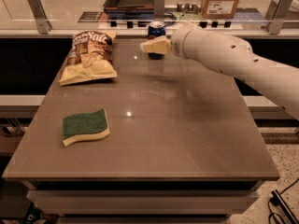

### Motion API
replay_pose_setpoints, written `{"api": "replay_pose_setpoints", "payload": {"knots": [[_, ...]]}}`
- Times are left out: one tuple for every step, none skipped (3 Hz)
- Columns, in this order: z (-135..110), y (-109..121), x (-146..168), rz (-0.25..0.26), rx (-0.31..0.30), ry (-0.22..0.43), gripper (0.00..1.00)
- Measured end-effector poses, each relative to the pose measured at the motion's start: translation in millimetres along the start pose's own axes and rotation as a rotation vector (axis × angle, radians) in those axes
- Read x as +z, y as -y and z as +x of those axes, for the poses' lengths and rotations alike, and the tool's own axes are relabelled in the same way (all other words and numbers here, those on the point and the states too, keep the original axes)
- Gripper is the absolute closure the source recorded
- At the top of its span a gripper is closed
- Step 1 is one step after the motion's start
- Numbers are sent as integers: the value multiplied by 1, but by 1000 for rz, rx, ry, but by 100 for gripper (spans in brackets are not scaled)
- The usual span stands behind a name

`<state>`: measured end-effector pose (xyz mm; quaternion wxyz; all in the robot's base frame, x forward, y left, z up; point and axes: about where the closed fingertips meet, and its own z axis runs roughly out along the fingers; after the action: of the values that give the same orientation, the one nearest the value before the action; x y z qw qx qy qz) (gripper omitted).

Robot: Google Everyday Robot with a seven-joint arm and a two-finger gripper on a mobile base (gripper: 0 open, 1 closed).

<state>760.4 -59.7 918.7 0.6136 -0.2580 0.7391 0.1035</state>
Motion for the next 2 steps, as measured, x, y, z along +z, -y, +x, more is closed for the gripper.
{"api": "replay_pose_setpoints", "payload": {"knots": [[0,7,18,-9,10,26,0],[-4,8,40,-29,19,54,0]]}}
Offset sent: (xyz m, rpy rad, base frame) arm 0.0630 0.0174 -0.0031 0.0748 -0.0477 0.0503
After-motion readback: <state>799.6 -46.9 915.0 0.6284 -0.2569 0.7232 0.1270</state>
